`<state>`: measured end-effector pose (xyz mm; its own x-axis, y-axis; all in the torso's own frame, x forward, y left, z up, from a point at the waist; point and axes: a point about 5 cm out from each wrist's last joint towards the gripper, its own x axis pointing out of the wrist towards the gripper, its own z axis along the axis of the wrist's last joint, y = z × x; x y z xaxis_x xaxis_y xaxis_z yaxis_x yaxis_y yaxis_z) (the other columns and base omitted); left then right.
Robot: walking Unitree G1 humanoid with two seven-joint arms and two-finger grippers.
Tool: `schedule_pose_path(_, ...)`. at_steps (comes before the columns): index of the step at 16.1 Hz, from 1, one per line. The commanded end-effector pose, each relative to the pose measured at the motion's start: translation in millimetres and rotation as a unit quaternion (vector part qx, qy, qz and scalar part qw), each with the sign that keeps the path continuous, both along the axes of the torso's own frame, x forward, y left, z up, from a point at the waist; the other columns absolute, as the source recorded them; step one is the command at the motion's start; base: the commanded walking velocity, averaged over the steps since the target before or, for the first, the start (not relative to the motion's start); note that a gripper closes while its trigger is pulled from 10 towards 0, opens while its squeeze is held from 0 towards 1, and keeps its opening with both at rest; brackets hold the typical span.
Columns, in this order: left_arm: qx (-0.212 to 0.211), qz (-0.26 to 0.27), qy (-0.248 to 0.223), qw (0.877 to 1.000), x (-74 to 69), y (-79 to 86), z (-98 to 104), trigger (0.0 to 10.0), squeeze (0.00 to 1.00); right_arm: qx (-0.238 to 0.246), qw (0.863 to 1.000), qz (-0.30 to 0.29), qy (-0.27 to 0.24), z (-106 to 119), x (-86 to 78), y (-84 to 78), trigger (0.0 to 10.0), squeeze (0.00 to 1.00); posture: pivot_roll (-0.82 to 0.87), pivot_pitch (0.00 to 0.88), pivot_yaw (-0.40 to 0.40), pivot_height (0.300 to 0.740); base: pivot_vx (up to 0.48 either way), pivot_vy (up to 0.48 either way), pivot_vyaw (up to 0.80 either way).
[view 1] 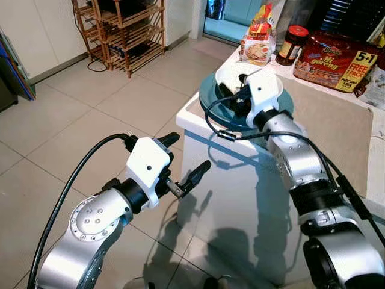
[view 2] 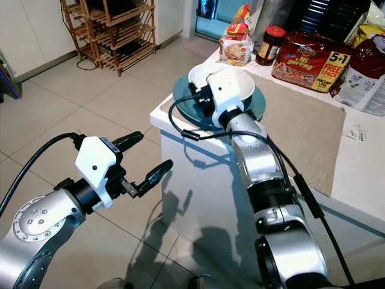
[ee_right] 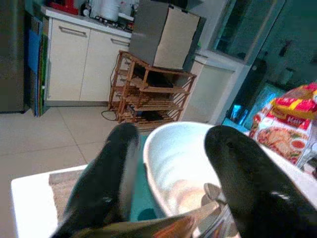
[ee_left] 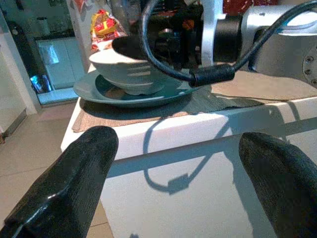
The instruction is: Setting the table
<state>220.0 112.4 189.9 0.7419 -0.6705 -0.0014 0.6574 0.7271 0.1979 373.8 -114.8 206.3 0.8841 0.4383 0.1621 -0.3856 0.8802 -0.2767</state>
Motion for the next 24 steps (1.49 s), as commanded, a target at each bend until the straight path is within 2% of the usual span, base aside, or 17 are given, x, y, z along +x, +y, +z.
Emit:
schedule_pose_path(1,0.0,-0.016,-0.004,1.0,-1.8,-4.1,2.8,10.0,0.0,-0.006,1.0,-0.005,-0.009,4.4,2.0,-6.0,0.0,0.0,0.05,0.027,-0.078,0.74,0.0,0.0,0.0)
schedule_pose_path(12,0.0,-0.015,-0.005,1.0,-1.4,-4.4,3.3,10.0,0.0,-0.011,1.0,0.001,-0.012,4.4,2.6,-8.3,0.0,0.0,0.05,0.027,-0.078,0.74,0.0,0.0,0.0)
schedule_pose_path(17,0.0,-0.014,-0.007,1.0,-0.1,-5.2,3.7,10.0,0.0,-0.009,1.0,-0.008,-0.025,11.6,3.8,-13.3,0.0,0.0,0.05,0.028,-0.078,0.74,0.0,0.0,0.0)
schedule_pose_path(22,0.001,-0.012,-0.011,1.0,0.5,-5.5,4.3,10.0,0.0,0.004,0.998,-0.016,-0.064,32.6,2.2,-20.0,0.0,0.0,0.05,0.027,-0.08,0.74,0.0,0.0,0.0)
schedule_pose_path(24,0.001,-0.013,-0.011,1.0,0.3,-5.4,4.5,10.0,0.0,0.014,0.996,-0.019,-0.089,52.2,1.0,-25.6,0.0,0.0,0.05,0.03,-0.079,0.74,0.0,0.0,0.0)
